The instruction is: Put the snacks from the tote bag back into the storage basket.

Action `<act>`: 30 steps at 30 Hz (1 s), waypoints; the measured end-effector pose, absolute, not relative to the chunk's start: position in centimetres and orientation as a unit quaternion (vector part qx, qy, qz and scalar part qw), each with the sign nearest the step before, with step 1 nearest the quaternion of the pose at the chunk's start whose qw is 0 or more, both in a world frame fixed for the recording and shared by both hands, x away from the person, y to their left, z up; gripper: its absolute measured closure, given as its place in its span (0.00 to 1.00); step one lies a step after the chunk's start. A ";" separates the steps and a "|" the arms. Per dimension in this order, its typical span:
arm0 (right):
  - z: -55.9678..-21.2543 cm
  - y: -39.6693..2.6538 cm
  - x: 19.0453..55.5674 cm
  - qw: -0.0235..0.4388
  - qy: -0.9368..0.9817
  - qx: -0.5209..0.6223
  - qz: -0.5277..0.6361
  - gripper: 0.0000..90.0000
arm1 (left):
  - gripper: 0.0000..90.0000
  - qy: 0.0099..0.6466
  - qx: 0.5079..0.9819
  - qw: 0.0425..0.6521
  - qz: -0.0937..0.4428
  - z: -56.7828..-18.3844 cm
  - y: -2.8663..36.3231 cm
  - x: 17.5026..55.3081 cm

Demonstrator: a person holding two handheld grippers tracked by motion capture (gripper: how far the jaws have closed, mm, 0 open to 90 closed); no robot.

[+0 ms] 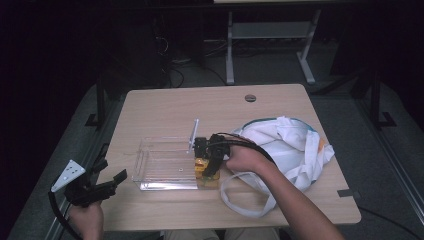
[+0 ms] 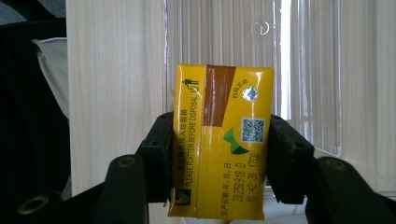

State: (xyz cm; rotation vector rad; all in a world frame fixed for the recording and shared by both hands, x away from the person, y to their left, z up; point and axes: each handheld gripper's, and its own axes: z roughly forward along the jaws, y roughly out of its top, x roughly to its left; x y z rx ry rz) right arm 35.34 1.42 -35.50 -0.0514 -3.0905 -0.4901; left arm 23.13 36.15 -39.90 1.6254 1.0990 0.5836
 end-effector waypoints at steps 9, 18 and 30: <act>-35.4 1.4 35.2 0.012 -0.987 -0.020 -0.156 0.53 | 0.14 0.459 0.677 0.521 0.243 -39.9 36.2 23.1; -35.4 1.2 35.1 0.012 -0.987 -0.020 -0.161 0.53 | 0.14 0.459 0.678 0.520 0.243 -39.9 36.2 23.1; -35.4 0.8 35.1 0.013 -0.986 -0.022 -0.164 0.53 | 0.14 0.459 0.677 0.521 0.242 -39.9 36.2 23.1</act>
